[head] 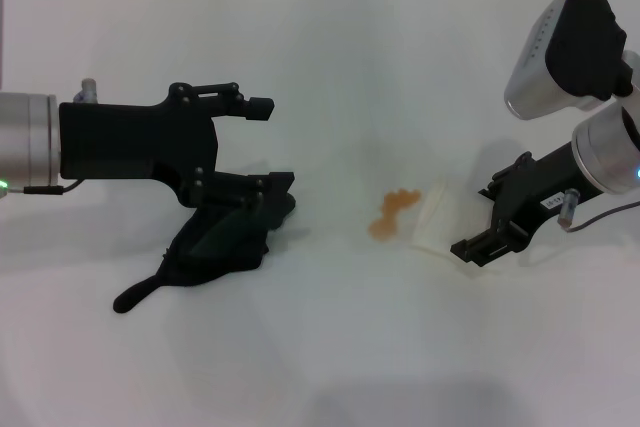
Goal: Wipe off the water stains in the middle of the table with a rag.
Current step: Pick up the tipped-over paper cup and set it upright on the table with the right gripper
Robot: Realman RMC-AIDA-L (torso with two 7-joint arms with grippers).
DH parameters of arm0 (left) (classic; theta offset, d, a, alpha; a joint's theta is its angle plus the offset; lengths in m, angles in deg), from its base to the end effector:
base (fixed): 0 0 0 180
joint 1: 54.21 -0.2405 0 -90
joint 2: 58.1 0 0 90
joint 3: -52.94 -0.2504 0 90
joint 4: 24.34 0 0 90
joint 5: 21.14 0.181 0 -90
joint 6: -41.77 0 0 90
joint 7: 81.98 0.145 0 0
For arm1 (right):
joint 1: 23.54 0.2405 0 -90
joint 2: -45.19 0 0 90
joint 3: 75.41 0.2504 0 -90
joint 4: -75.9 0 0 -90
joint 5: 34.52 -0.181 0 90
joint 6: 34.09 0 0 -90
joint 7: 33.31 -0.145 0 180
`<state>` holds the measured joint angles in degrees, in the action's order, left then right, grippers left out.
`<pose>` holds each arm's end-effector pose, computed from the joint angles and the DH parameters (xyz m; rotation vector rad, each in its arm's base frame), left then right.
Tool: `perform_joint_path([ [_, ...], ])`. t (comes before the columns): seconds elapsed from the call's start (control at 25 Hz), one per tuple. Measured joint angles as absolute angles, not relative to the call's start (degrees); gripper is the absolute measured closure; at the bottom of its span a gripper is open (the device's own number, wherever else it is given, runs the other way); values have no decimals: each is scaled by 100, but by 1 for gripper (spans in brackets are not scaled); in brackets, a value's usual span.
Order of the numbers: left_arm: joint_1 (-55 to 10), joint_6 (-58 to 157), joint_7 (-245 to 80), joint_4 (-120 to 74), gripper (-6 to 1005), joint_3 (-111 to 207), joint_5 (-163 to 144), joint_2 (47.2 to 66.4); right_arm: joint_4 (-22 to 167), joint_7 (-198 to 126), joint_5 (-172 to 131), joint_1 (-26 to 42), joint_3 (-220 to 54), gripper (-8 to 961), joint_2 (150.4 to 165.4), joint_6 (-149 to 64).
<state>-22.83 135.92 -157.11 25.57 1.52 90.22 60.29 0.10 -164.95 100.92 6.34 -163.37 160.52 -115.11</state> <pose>-0.1995 0.3084 0.0104 -2.9082 -0.1116 -0.5872 0.1903 0.3122 -0.0156 -2.8151 0.5755 -0.3915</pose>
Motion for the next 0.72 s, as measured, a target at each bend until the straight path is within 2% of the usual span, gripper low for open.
perform_joint_path([
  [0.36,-2296,13591,-15700,2560,152,162,9021,6028,-116,-16463,10033,573,-16020,245,16050,-11520],
  [0.72,-2296,13589,-15613,2543,151,161,9009,6028,-47,-15705,9205,198,-14992,244,16042,-11458],
])
